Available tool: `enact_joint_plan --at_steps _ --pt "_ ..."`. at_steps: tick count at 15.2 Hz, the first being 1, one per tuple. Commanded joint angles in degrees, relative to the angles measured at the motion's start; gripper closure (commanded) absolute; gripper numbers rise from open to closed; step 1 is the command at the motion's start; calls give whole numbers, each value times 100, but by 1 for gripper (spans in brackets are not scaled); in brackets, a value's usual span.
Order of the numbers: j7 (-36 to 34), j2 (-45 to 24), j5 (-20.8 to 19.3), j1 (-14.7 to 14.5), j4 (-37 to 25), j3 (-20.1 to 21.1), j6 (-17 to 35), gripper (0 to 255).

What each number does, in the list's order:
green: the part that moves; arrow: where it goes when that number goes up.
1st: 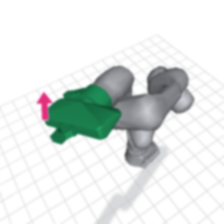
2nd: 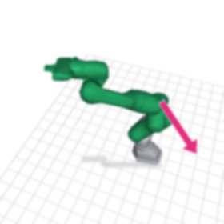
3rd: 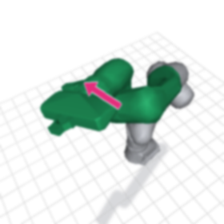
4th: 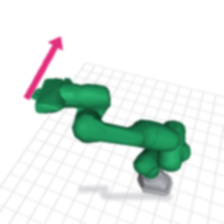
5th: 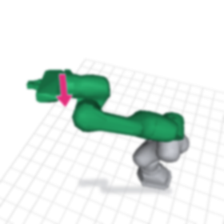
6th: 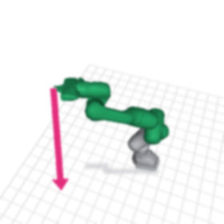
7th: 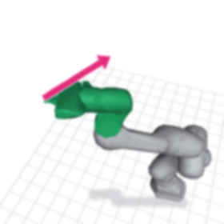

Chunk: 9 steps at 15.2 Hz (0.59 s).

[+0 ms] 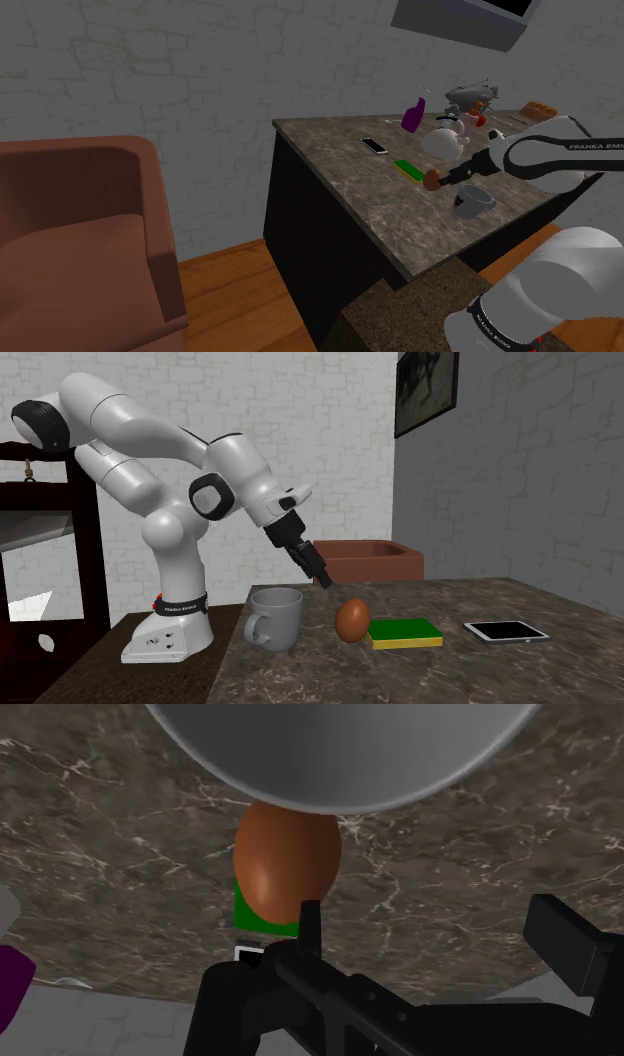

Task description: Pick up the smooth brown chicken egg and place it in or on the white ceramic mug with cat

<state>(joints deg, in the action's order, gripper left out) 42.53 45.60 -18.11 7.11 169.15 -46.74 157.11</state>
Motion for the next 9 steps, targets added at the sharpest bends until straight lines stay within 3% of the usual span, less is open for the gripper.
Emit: enact_joint_plan --at_steps 1,4,9 --pt "524 -324 81 -484 -167 -745 587 0" --pt "1307 -615 290 -1650 -527 -2131 1339 0" --pt "1477 -886 426 -2572 -693 -2906 1849 0"
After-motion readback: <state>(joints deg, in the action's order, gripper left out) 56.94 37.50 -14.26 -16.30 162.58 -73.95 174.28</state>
